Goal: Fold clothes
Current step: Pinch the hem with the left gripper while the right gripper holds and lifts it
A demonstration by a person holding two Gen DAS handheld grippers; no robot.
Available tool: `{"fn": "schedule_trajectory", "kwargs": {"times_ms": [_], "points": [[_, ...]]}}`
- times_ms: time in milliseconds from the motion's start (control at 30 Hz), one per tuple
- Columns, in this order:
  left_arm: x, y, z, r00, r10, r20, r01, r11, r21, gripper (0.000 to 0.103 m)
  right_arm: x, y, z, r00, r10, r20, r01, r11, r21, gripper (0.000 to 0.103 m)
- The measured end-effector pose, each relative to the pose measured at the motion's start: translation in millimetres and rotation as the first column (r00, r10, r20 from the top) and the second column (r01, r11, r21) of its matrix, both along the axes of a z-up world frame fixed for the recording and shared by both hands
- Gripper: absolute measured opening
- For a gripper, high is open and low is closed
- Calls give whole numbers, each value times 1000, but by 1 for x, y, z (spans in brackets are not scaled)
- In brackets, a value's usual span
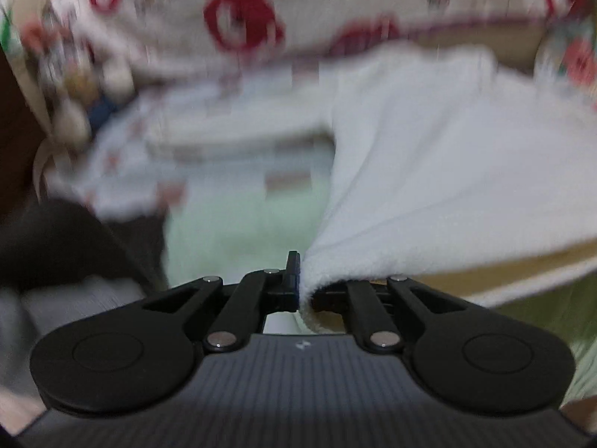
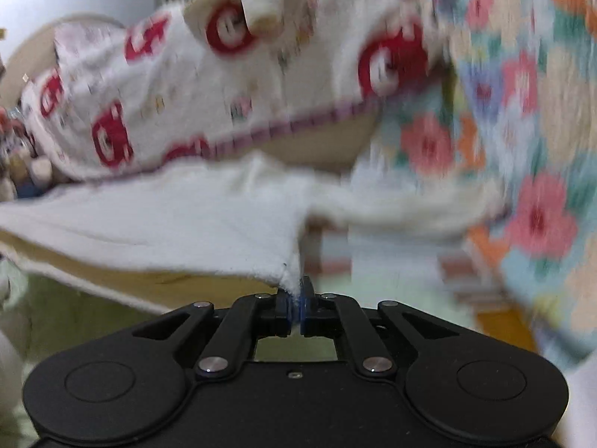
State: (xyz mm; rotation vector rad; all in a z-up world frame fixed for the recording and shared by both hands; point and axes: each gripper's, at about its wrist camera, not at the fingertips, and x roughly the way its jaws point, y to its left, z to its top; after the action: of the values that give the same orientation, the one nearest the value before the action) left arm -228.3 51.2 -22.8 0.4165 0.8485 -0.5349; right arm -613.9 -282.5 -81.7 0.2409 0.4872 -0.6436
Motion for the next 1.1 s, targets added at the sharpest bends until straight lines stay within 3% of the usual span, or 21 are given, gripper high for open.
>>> {"fn": "schedule_trajectory", "kwargs": {"times_ms": [33,100,200,333,533,633,700,833,967,1100], "points": [[0,-4,-3,1000,-8,2,8,1000,15,4,1,-2,-8,1000,-11,-21,12,1000,15,4],[-4,-5,6,1000,-16,12,16,1000,6,4,-9,-3,4,998,-43,44,41,999,28,3],[-4,-2,12,1000,-4,16,4,1000,2,4,-15,10,27,997,-37,66,40,998,-49,3],[3,7,11,999,16,-28,-17,1000,-25,4,-20,-1,16,995,-60,76,58,998,27,3],[1,11,10,999,26,-43,-27,1000,-14,4,-27,19,31,992,-71,108,73,997,-14,2],[-3,8,5,999,8,-54,-7,1000,8,4,-31,14,18,992,-104,74,101,994,40,2],[-6,9,9,999,3,-51,-2,1000,3,4,-34,14,25,990,-103,100,99,994,46,2],[-9,13,17,998,-1,-58,1,1000,-3,4,-38,32,56,981,-98,170,107,993,-41,2],[-12,7,-17,992,-27,-121,38,995,91,4,-48,20,-5,984,-171,46,165,980,115,2],[-16,1,-32,990,-47,-136,68,986,155,4,-49,26,-18,985,-171,16,168,977,130,2]]}}
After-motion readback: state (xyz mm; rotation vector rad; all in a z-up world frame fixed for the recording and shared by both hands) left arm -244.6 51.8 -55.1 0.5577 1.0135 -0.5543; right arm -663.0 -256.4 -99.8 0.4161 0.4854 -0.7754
